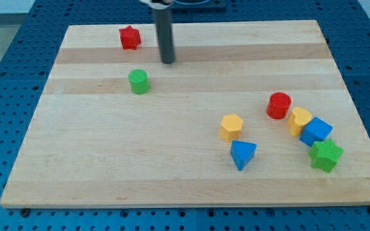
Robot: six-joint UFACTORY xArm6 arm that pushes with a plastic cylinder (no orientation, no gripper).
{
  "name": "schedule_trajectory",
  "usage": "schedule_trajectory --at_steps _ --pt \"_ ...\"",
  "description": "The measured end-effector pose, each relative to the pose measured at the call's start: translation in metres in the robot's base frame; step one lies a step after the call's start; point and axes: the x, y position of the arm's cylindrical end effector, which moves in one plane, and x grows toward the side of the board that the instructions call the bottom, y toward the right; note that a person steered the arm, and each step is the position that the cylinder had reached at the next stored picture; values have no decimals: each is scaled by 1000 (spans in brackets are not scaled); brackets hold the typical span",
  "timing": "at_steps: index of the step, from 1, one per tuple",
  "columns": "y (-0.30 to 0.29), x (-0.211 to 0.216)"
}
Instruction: Separate the green circle and red star away from each other
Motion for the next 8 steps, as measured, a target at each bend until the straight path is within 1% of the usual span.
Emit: schedule_trajectory --at_steps 2,3,6,7,8 --pt "-27 -80" --pt "-31 -80" --pt "-121 -71" --pt "-142 -69" --pt "-126 -69"
